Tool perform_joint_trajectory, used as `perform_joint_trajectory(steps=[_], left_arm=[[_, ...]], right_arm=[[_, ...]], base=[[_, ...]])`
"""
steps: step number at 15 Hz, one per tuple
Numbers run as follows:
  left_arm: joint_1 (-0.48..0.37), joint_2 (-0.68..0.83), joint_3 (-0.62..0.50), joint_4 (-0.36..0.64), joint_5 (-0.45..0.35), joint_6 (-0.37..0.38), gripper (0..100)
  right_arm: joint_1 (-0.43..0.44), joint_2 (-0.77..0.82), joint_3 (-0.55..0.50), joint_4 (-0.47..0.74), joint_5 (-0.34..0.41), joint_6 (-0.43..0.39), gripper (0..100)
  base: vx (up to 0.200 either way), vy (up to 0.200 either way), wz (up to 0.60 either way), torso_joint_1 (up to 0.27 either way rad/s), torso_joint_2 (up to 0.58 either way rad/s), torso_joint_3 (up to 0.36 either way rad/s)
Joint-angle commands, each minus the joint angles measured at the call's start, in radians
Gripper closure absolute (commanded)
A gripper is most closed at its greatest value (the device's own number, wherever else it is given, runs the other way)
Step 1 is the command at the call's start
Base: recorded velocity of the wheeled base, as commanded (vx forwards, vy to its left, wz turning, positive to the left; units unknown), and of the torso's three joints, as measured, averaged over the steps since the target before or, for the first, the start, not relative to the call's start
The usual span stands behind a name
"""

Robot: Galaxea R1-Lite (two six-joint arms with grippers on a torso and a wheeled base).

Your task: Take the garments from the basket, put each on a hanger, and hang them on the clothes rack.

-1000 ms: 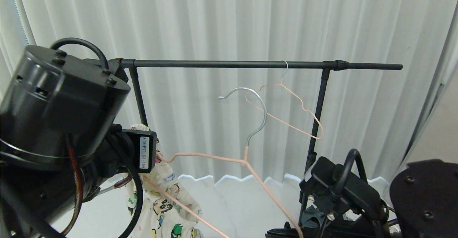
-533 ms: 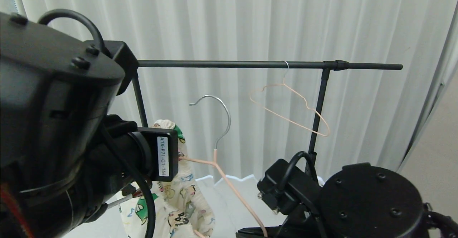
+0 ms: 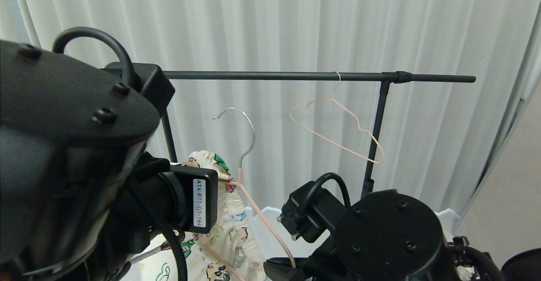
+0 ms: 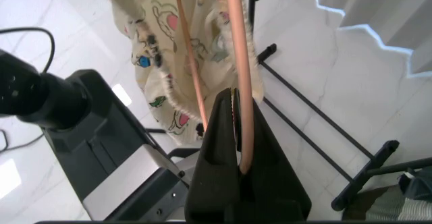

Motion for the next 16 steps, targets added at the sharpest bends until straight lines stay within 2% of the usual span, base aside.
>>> perform_joint_trajectory(steps=[1,2,5,6,10,14,16], left_arm=[[0.000,-0.006,0.003,0.000,-0.001,-0.001,100],[-0.001,-0.004,0.003,-0.004,-0.001,-0.001,0],[-0.001,-0.012,0.006,-0.012,0.000,0.001,0],[-0.004,-0.026,0.009,-0.012,0.002,0.001,0],[-0.076,-0.069,0.011,-0.014,-0.001,-0.001,0],[-0.093,-0.095,0.057,-0.063,0.002,0.002,0],[-0.093,-0.161,0.144,-0.063,0.000,0.027,0]], right_arm=[[0.000,-0.014,0.002,-0.016,-0.003,0.000,100],[0.000,-0.014,0.002,-0.030,-0.003,0.000,100],[-0.003,-0.019,0.002,-0.064,-0.019,-0.006,100],[-0.003,-0.025,0.002,-0.082,-0.053,-0.010,100],[-0.013,-0.056,0.026,-0.098,-0.116,-0.013,100],[-0.033,-0.060,0.124,-0.293,-0.170,-0.063,100],[-0.046,-0.096,0.187,-0.372,-0.170,-0.108,100]], base=[[0.000,0.000,0.00,0.000,0.00,0.000],[0.000,0.000,0.00,0.000,0.00,0.000],[0.000,0.000,0.00,0.000,0.00,0.000],[0.000,0.000,0.00,0.000,0.00,0.000],[0.000,0.000,0.00,0.000,0.00,0.000],[0.000,0.000,0.00,0.000,0.00,0.000],[0.000,0.000,0.00,0.000,0.00,0.000]])
